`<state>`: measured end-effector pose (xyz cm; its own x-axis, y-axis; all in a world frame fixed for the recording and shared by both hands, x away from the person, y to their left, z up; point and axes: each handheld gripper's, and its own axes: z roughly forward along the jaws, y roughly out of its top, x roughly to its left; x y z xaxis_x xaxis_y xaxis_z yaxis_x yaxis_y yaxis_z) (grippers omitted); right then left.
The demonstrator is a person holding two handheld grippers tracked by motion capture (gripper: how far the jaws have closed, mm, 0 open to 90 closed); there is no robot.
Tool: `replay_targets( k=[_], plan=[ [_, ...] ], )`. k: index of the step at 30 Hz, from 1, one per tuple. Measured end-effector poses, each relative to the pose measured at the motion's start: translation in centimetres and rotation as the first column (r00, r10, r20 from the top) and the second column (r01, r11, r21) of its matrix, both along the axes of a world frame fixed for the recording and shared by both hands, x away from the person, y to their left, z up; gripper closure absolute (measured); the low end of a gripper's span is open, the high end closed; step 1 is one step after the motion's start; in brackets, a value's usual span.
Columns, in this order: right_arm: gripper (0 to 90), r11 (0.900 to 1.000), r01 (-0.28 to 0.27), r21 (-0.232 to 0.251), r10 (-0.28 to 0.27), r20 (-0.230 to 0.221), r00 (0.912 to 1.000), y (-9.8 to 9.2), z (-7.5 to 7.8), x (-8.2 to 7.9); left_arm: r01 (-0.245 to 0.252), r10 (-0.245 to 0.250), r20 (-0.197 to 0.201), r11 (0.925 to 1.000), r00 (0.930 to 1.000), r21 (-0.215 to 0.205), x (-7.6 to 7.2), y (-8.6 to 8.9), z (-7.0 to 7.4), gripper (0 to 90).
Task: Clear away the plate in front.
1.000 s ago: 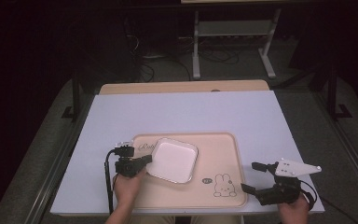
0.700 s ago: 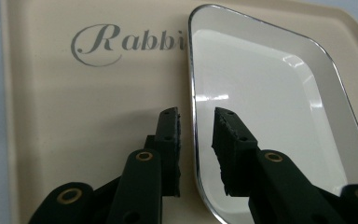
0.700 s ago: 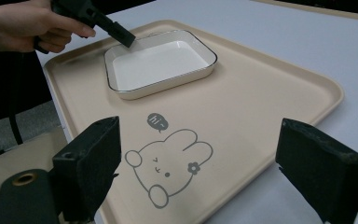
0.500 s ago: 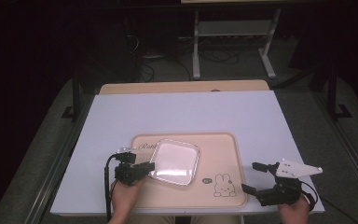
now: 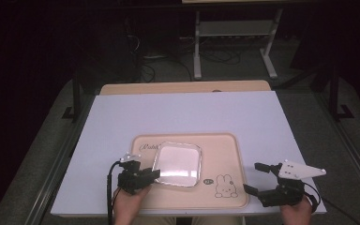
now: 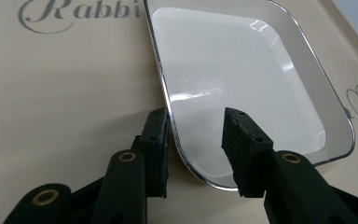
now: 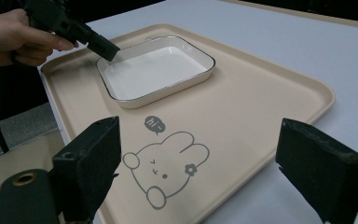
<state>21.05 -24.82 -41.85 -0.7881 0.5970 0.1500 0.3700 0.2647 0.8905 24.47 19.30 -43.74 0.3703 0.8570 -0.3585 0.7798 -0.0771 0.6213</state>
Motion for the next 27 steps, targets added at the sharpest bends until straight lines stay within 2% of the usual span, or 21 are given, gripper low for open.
replay_targets(
  k=[13, 27],
  plan=[
    [13.2, 1.000, -0.007, -0.003, 0.007, -0.001, 1.0000, 0.1, 0.0, 0.0, 0.008, -0.008, 0.014, 0.9999, 0.9999, -0.011, -0.6, -0.3, -0.2, 63.4],
    [13.2, 1.000, 0.000, -0.001, 0.000, -0.002, 1.0000, 0.0, 0.0, 0.0, 0.044, -0.044, 0.021, 0.9990, 0.9988, -0.004, -1.1, -0.7, -0.2, 64.8]
  ],
)
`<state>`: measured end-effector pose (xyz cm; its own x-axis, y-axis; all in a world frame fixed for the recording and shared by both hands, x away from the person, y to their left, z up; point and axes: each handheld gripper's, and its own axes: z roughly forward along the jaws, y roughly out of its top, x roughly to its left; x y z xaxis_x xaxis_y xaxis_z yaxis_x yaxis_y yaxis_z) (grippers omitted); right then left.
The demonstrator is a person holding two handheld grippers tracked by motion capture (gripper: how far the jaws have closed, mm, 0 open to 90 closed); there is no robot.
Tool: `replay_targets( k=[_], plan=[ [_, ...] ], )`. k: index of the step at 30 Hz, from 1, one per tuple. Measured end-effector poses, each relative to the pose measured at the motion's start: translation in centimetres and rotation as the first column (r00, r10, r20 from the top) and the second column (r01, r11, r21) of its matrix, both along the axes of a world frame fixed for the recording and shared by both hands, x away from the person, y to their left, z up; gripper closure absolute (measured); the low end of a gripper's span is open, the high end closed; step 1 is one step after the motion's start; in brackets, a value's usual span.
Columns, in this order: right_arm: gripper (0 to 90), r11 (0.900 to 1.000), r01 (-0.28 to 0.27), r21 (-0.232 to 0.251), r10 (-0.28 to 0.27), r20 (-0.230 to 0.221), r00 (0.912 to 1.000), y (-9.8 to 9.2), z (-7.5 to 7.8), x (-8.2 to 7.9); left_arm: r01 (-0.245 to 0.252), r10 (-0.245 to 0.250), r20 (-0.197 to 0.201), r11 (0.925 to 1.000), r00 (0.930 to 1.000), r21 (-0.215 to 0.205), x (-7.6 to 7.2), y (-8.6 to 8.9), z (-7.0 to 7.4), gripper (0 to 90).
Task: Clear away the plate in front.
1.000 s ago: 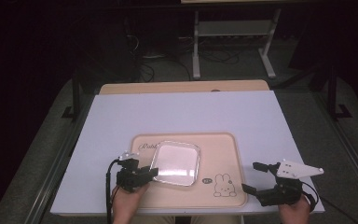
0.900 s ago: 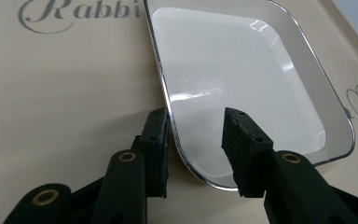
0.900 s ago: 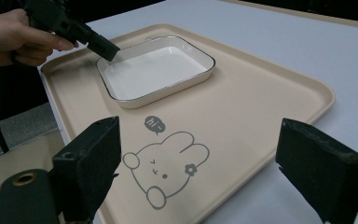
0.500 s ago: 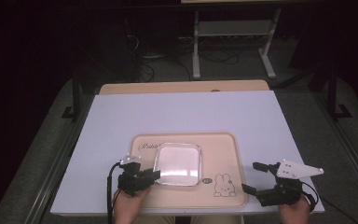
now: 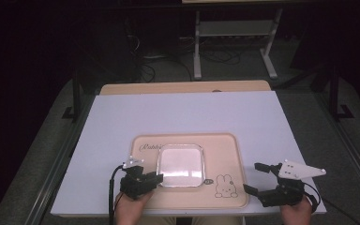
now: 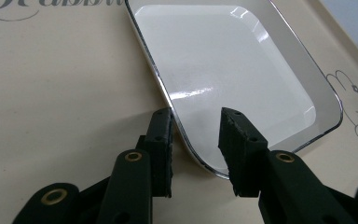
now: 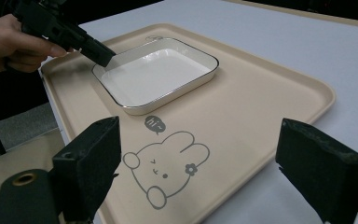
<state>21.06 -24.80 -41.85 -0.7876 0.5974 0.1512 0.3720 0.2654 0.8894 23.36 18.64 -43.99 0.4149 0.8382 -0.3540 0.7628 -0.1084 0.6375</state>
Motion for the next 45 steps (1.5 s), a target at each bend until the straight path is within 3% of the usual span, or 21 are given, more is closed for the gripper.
replay_targets(
  k=[12, 22, 34, 45],
  plan=[
    [13.2, 1.000, -0.001, -0.012, 0.001, -0.005, 1.0000, 0.2, -0.1, 0.1, 0.008, -0.008, 0.022, 0.9999, 0.9997, 0.008, 0.2, 0.1, 0.2, 63.1],
    [13.2, 1.000, 0.006, -0.017, -0.006, -0.012, 0.9999, 0.2, -0.1, 0.1, 0.030, -0.032, 0.063, 0.9992, 0.9975, 0.024, 0.1, 0.3, 0.8, 60.1],
    [13.2, 0.999, 0.039, -0.003, -0.039, -0.014, 0.9991, -0.3, -0.2, 0.2, 0.070, -0.074, 0.126, 0.9970, 0.9893, 0.032, 0.0, 0.6, 1.5, 55.8],
    [13.2, 0.998, 0.055, -0.003, -0.055, -0.020, 0.9983, -0.4, -0.2, 0.2, 0.096, -0.104, 0.198, 0.9941, 0.9746, 0.050, -0.2, 2.3, 2.5, 51.4]
  ],
)
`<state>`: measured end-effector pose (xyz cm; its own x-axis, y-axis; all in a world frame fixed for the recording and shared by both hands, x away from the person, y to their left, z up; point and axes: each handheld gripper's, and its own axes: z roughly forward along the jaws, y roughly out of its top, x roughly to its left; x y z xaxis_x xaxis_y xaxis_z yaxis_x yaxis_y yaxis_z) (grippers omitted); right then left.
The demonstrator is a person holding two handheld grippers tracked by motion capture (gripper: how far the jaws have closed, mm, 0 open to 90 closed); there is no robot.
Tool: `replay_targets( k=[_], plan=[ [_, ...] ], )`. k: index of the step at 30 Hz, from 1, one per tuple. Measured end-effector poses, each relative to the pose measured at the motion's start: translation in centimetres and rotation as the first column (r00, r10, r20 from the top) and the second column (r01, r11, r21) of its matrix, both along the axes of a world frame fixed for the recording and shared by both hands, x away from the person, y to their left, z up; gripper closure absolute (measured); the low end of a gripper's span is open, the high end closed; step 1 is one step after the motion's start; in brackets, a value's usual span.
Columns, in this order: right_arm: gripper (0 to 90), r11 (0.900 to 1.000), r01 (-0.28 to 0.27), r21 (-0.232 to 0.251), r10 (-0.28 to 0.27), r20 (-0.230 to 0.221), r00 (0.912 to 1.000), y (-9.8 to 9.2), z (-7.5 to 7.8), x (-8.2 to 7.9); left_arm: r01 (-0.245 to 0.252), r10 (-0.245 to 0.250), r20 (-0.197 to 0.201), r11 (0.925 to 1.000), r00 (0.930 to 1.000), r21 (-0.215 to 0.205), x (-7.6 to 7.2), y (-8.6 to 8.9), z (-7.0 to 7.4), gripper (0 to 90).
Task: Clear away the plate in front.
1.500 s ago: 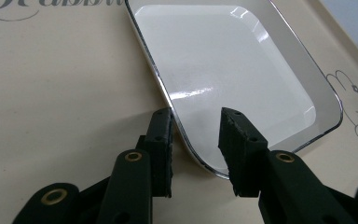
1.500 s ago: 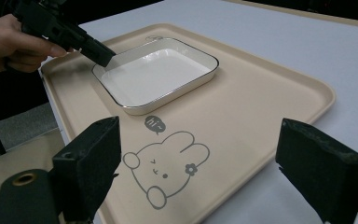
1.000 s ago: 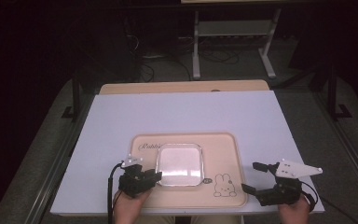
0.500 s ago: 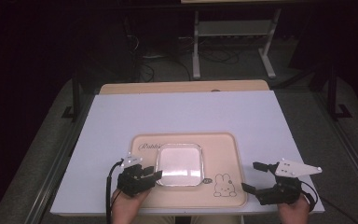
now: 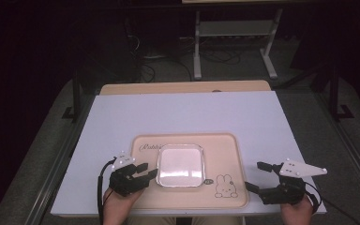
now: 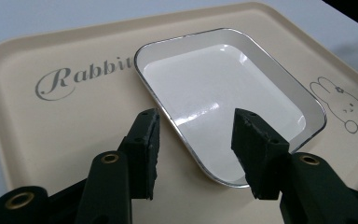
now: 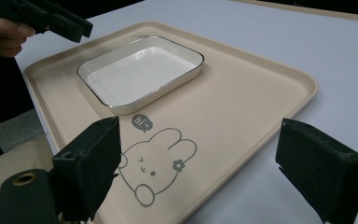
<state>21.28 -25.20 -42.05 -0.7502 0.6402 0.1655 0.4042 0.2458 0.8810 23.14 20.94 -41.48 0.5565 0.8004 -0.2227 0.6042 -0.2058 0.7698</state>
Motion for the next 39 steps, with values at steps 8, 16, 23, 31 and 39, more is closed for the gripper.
replay_targets(
  k=[8, 16, 23, 31, 39],
  plan=[
    [13.2, 1.000, 0.002, -0.005, -0.002, -0.005, 1.0000, 0.0, 0.0, 0.1, 0.014, -0.014, 0.035, 0.9999, 0.9993, 0.004, -0.2, 1.1, 0.2, 49.3],
    [13.2, 1.000, -0.003, -0.011, 0.003, -0.007, 1.0000, 0.1, -0.1, 0.1, 0.024, -0.026, 0.065, 0.9993, 0.9975, 0.028, -0.3, 2.0, 0.4, 44.8],
    [13.2, 1.000, -0.004, -0.014, 0.004, -0.007, 1.0000, 0.2, -0.1, 0.1, 0.033, -0.035, 0.088, 0.9989, 0.9955, 0.033, -0.6, 3.1, 0.7, 38.9],
    [13.2, 1.000, -0.005, -0.021, 0.004, -0.008, 1.0000, 0.2, -0.1, 0.2, 0.032, -0.036, 0.106, 0.9987, 0.9937, 0.040, -0.9, 4.5, 0.8, 33.1],
    [13.2, 1.000, -0.002, -0.025, 0.002, -0.011, 0.9999, 0.2, -0.1, 0.3, 0.030, -0.037, 0.130, 0.9979, 0.9908, 0.058, -1.1, 5.8, 0.7, 30.2]
  ],
)
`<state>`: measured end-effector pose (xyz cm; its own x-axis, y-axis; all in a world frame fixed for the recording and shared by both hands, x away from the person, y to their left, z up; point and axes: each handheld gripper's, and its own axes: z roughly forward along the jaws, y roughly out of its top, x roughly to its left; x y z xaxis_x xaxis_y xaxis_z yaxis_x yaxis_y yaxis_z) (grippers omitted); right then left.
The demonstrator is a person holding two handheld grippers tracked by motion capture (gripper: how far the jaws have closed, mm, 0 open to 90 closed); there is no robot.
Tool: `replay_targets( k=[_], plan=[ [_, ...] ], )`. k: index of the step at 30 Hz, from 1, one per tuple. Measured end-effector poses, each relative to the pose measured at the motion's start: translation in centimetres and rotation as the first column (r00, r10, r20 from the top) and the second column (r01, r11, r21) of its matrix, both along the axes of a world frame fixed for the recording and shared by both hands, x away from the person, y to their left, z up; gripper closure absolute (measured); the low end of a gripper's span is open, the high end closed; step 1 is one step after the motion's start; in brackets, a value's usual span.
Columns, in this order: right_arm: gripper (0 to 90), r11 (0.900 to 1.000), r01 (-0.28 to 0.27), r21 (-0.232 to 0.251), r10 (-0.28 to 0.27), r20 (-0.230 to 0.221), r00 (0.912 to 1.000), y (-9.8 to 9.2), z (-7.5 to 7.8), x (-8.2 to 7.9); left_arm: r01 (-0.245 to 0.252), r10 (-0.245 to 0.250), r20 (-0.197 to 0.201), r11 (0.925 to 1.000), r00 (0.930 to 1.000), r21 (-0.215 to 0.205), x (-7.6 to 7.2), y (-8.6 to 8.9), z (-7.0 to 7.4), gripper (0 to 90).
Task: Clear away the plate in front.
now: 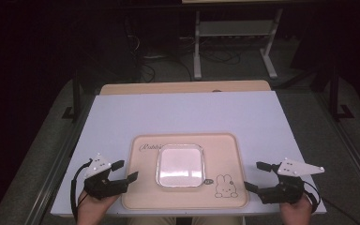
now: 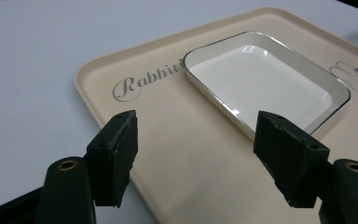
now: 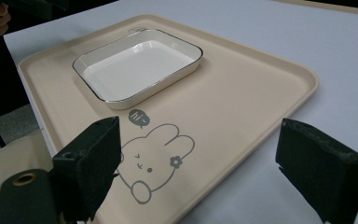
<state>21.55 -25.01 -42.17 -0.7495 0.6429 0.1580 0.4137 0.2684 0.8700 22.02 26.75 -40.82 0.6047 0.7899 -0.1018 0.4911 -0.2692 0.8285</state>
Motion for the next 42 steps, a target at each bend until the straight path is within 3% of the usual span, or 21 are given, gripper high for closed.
replay_targets(
  k=[15, 26, 32, 42],
  plan=[
    [13.2, 1.000, 0.001, -0.007, -0.001, -0.008, 1.0000, 0.0, -0.1, 0.1, 0.005, -0.006, 0.050, 0.9998, 0.9987, 0.019, -0.6, 2.2, -0.5, 27.1],
    [13.2, 1.000, 0.000, -0.012, -0.001, -0.014, 0.9999, 0.0, -0.1, 0.2, 0.000, -0.002, 0.057, 0.9991, 0.9984, 0.042, -1.3, 2.9, -1.0, 26.1],
    [13.2, 1.000, 0.000, -0.003, 0.000, -0.011, 0.9999, 0.0, 0.0, 0.1, -0.004, 0.002, 0.066, 0.9995, 0.9978, 0.031, -1.6, 3.1, -1.2, 26.1],
    [13.2, 1.000, 0.007, 0.023, -0.007, -0.005, 1.0000, -0.3, 0.1, -0.1, -0.018, 0.016, 0.047, 0.9991, 0.9988, 0.039, -1.1, 3.4, -1.9, 26.1]
  ],
)
